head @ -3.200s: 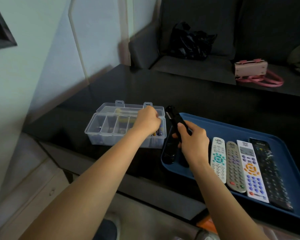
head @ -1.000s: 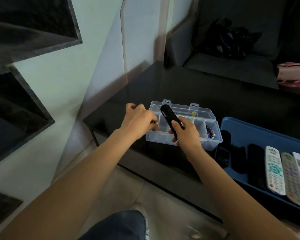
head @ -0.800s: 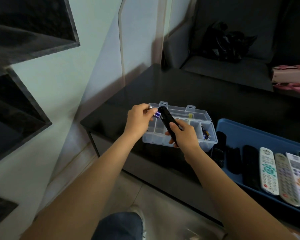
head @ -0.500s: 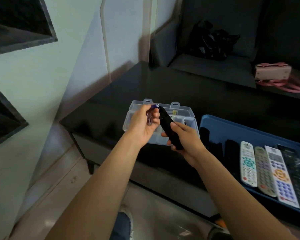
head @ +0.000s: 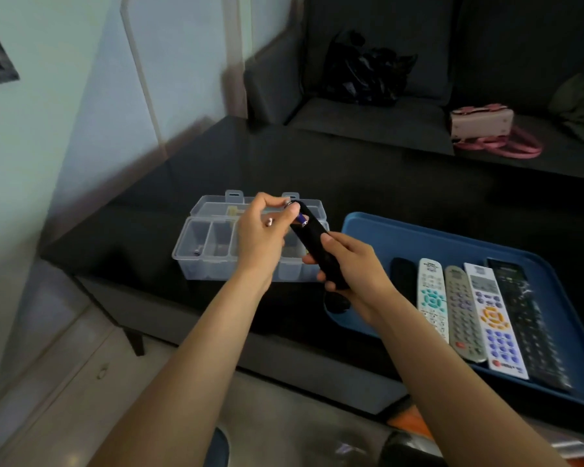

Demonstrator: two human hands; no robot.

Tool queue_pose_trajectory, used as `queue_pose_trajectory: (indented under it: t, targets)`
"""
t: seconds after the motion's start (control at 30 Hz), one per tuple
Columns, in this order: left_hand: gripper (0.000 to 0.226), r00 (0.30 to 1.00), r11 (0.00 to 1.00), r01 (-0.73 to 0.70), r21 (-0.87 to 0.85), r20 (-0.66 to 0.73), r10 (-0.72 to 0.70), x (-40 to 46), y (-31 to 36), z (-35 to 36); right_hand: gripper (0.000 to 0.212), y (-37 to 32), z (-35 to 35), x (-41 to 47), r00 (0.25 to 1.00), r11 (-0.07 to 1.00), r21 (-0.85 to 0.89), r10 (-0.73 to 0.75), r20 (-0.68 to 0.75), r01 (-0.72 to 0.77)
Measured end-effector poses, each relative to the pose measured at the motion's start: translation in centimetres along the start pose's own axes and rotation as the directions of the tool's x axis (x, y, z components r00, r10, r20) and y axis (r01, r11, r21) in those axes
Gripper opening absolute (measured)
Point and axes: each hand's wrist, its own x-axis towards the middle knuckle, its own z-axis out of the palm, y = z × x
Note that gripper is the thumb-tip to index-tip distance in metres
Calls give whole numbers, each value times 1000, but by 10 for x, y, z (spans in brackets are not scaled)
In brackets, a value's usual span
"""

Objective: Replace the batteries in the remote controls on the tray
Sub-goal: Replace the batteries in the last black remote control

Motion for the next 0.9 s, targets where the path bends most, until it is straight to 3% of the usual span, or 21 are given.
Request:
queue_pose_trajectory:
  t: [0.23, 0.4, 0.57, 0.73, 0.9]
  targets:
    - [29, 976, 933, -210, 292, 116, 183, 4, -4, 5, 24, 15, -18, 2, 999, 1000, 6, -18, -28, 18]
    - [13, 966, 869, -241, 432, 20, 258, 7, -9, 12, 20, 17, -19, 1, 996, 997, -35, -70, -56, 68]
    - [10, 922, 768, -369, 523, 99, 375, 7, -10, 11, 13, 12, -21, 0, 993, 993, -75, -101, -65, 96]
    - [28, 934, 760, -320, 565, 51, 355, 7, -10, 6, 15, 14, -18, -1, 993, 987, -114, -115, -38, 110]
    - [21, 955, 841, -245, 482, -27, 294, 4, -5, 7, 12, 14, -13, -4, 994, 989, -104, -112, -16, 109]
